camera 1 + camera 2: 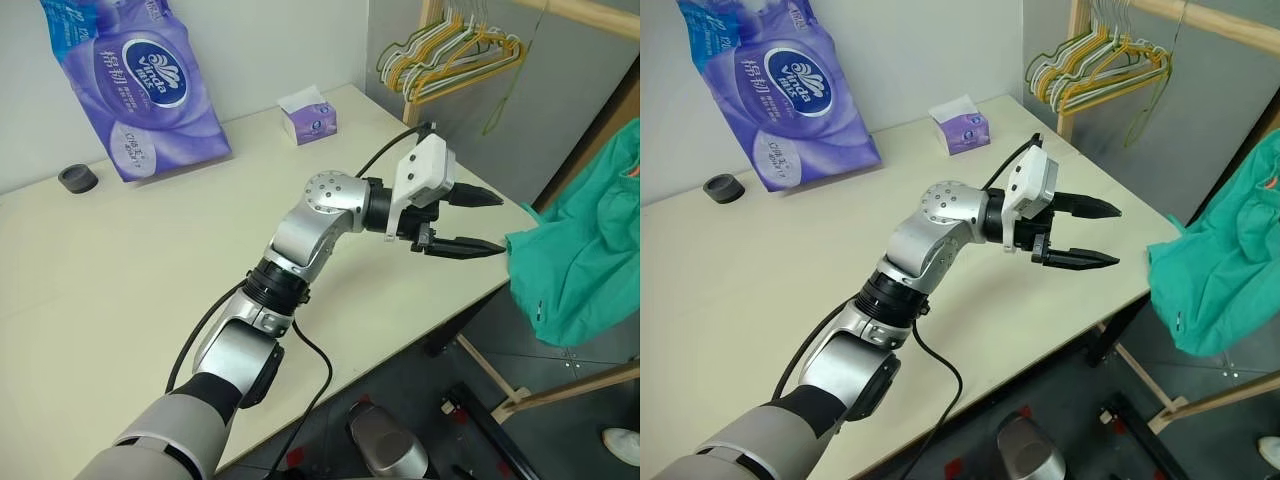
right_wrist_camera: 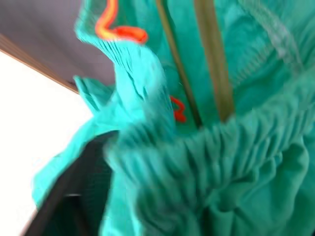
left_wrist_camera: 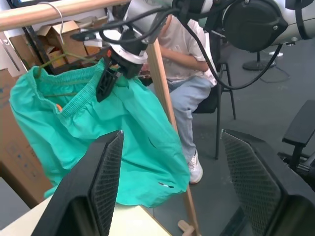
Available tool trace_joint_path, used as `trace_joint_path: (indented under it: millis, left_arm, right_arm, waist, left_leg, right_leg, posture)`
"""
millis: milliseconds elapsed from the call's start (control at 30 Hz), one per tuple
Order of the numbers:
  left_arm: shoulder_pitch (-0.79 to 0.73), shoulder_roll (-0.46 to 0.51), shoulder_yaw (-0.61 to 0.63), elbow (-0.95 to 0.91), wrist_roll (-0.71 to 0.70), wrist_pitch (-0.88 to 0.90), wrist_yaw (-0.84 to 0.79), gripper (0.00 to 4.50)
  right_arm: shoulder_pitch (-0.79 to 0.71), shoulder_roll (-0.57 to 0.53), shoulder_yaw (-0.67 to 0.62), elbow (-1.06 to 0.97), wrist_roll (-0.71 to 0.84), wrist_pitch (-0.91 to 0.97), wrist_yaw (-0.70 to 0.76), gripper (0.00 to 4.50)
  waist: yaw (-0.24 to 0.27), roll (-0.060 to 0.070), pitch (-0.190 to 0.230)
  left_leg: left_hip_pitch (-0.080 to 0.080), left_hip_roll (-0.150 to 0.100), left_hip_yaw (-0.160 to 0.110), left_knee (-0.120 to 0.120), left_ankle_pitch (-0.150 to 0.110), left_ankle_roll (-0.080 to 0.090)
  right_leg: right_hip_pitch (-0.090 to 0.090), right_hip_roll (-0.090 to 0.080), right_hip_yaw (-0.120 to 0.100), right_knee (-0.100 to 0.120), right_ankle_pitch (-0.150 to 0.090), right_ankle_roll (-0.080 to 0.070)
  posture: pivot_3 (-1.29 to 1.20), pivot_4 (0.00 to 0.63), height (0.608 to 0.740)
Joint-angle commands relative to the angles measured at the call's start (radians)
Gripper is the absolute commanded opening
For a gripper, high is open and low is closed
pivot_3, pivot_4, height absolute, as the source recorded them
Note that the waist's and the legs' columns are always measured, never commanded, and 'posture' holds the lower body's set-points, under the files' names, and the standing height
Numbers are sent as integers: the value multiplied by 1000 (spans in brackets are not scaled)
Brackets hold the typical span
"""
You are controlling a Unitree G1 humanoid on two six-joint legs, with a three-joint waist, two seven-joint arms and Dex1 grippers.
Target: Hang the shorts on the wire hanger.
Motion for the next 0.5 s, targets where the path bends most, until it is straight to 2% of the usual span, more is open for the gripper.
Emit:
trace_joint_path:
  millis: [33,167,333,500]
  left_arm:
    - [-32,-10,17,-6,4,-31,-11,3343]
    - [-41,-14,20,10,5,-41,-19,3343]
    - [-41,-15,17,20,14,-51,-33,3343]
    - [-32,-7,17,14,19,-49,-35,3343]
  right_arm:
    - [-47,14,-105,-147,-19,19,-101,4477]
    - [-54,114,-189,-343,-70,18,-246,4477]
    - [-34,234,-174,-569,-106,-33,-331,4477]
    - [29,285,-151,-667,-134,-97,-361,4477]
  waist:
    - [0,0,0]
    - [-1,1,0]
    - [-10,1,-1]
    - [-16,1,-1]
  left_leg:
    - [0,0,0,0,0,0]
    - [0,0,0,0,0,0]
    - [-1,0,0,0,0,0]
    - [-1,-1,-2,1,0,0]
  right_leg:
    - [0,0,0,0,0,0]
    - [-1,0,0,1,0,0]
    - [-2,-1,1,2,0,1]
    - [-2,-2,-1,4,0,1]
  posture:
    - [-588,134,740]
    - [-600,126,740]
    - [-596,117,740]
    - [-581,109,740]
